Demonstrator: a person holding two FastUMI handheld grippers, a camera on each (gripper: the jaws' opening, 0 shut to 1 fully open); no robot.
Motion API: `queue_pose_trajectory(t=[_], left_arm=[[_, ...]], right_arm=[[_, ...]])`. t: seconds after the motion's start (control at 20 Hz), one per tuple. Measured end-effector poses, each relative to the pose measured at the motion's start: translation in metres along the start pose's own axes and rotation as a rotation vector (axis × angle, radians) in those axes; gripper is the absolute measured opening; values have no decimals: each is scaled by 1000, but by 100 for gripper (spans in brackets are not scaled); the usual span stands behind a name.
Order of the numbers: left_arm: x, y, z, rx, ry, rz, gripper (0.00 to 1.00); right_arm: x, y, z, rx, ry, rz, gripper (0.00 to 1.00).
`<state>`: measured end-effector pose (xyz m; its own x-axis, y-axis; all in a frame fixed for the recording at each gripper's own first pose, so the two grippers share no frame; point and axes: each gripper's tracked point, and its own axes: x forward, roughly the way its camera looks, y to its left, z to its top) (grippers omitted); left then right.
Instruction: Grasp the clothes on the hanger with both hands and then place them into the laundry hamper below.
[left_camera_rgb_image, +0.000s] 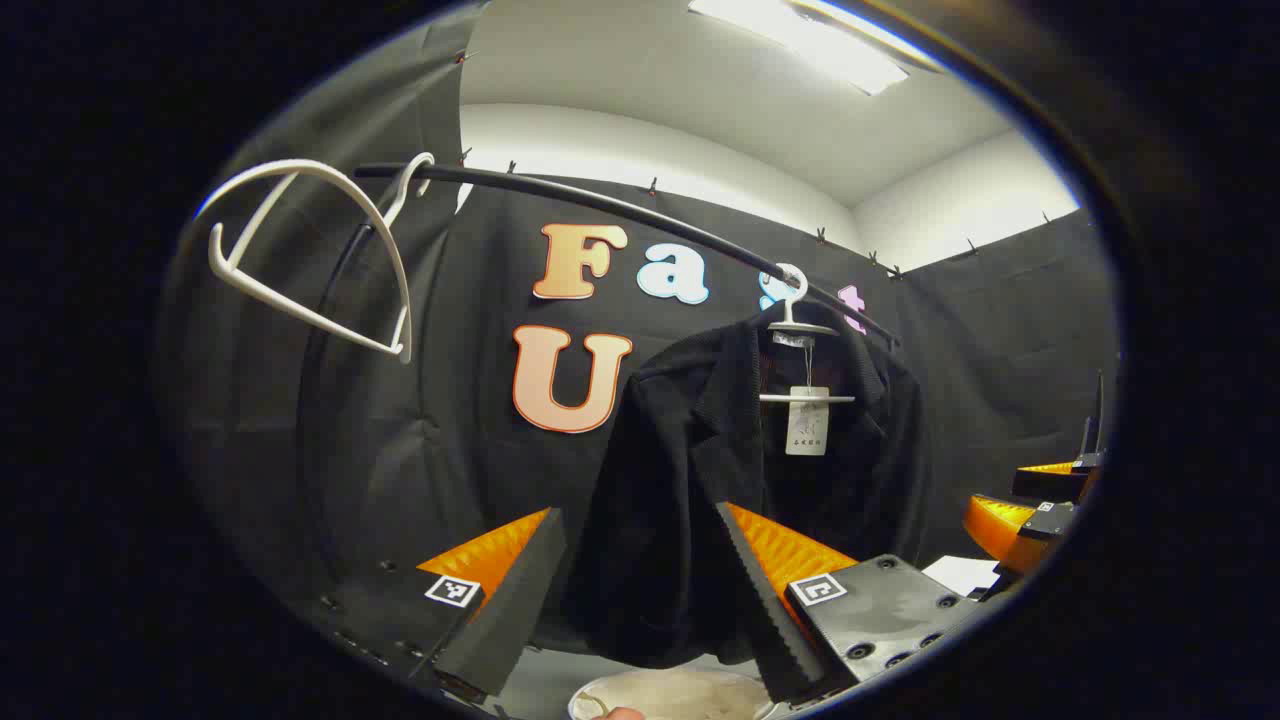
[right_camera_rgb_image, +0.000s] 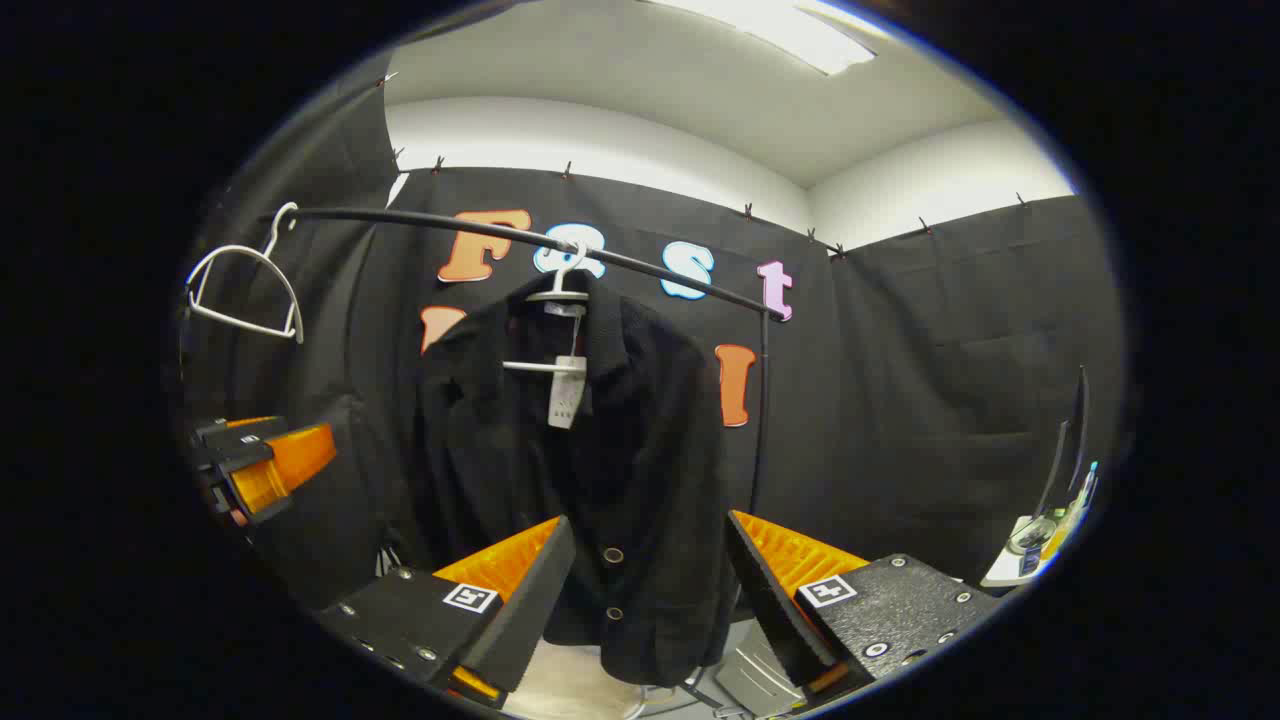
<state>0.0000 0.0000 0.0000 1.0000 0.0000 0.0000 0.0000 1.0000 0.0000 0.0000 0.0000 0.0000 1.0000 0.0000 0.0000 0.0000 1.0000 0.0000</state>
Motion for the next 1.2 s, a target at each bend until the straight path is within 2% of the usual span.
queue_pose_trajectory(t=[0.1,0.2,0.35,0.4,0.45,0.5,0.8,0.85,0.95,1.0,1.2], left_arm=[[-1,-6,1,12,-7,-5,100],[-2,-6,1,21,-2,9,93],[-6,-7,1,15,-3,16,100],[-6,-7,-1,17,1,16,96],[-7,-6,-1,20,3,18,100],[-7,-5,-2,22,5,19,96],[-10,1,2,30,-6,39,96],[-12,3,1,27,-4,40,100],[-15,5,-2,23,6,42,100],[-16,7,-3,23,9,45,96],[-17,15,-3,25,9,60,96]], right_arm=[[0,-4,5,3,-27,-4,94],[-2,-1,-1,31,-6,12,94],[-8,-4,-1,34,-14,17,94],[-9,-4,-1,24,-17,17,94],[-9,-4,-1,14,-20,17,94],[-10,-4,-1,9,-19,21,94],[-12,3,0,28,-21,35,94],[-14,4,0,30,-20,37,94],[-14,7,-5,25,-10,40,94],[-14,8,-8,24,-3,41,94],[-1,14,-8,19,9,39,94]])
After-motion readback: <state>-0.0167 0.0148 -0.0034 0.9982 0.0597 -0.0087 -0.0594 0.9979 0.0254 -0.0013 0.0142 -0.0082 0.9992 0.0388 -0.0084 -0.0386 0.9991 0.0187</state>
